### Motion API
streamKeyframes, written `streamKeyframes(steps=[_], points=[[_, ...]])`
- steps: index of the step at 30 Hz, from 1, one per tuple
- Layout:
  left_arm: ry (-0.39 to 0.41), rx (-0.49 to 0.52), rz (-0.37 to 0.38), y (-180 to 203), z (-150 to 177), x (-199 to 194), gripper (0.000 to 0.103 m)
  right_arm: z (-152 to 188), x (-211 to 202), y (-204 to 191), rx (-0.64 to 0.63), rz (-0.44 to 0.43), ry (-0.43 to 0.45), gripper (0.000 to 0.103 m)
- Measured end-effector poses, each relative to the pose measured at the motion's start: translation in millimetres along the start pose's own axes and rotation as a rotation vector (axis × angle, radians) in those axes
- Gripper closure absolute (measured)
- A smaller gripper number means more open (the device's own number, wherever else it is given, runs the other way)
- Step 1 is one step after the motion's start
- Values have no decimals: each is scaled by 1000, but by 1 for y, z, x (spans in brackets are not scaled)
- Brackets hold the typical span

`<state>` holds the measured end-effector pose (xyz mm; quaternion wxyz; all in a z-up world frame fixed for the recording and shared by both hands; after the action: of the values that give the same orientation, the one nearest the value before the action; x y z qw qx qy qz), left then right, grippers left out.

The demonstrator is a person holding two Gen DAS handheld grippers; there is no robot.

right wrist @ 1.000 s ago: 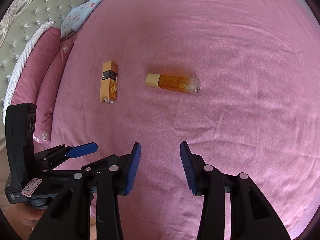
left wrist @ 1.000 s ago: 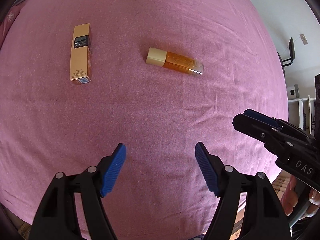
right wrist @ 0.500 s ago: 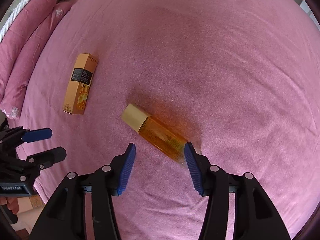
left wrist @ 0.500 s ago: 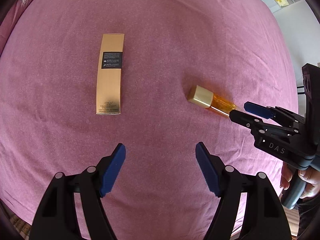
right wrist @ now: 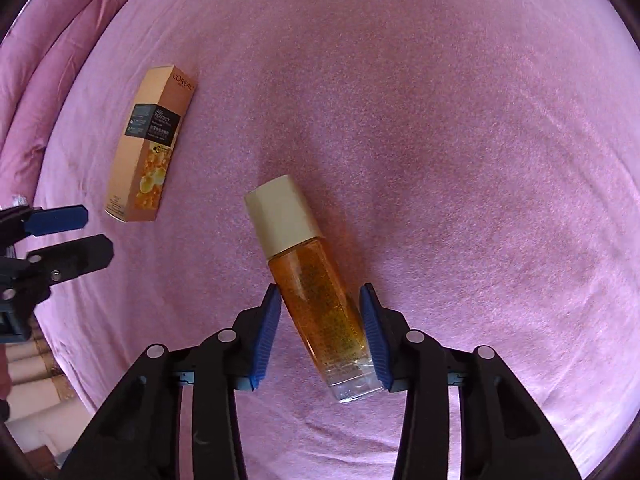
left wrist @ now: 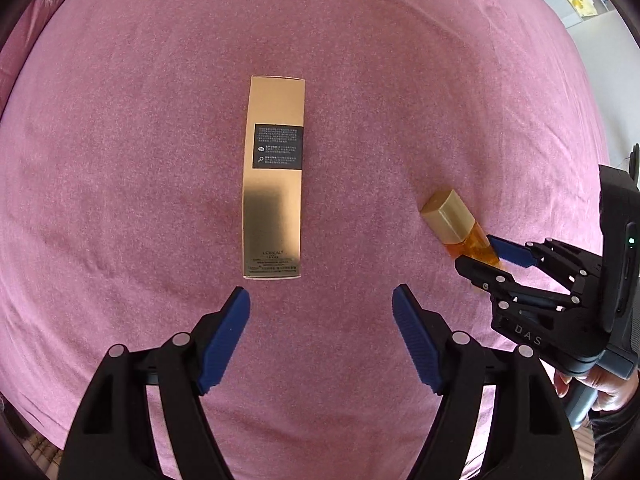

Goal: Collect trash
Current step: 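Grasp the gold L'Oreal box with the left tool while the right grasps the amber bottle, then carry the gold box and amber bottle over the yellow bucket and open both tools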

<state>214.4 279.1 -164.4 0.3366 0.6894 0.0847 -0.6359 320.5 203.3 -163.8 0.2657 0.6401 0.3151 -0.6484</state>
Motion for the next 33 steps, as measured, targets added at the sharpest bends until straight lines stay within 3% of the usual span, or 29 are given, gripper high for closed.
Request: streamKeyframes(steps=[3,9,10,12,13,17,24,33], points=[[-7,-10,-4,-6,-12,10,29,1,2,-3,103,-109,-11,67],[-14,-25,-26,-16,-38,26,31,8,2,-10,230,-225,-21,67],[-17,-25,-33,-18,-42,30,33,9,2,-10,249,-246,-24,67],[-31,-24,-41,-19,-49,38,57,14,-1,-7,274,-278,-25,68],[-39,-29,-49,-23,-51,40,63,17,-2,-8,281,-285,-24,69],[-31,-49,-45,-27,-50,43,66,39,-9,-8,307,-300,-21,69],[-36,-51,46,-18,-1,34,67,79,-24,-4,380,-328,-24,71],[-82,-12,159,21,114,19,67,164,-45,5,510,-370,-32,72]])
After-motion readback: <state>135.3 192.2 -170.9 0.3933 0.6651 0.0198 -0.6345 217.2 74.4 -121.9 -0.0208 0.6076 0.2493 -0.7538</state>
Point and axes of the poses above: each gripper's, at about its wrist camera, not at the fingertips, and x roughly the way its jaws point, y to its right, z to its underside, the point moved 4 cm from there along x, roughly the way its jaws point, and after that the axes turned 9 degrees about z, right-handed, at the moved point
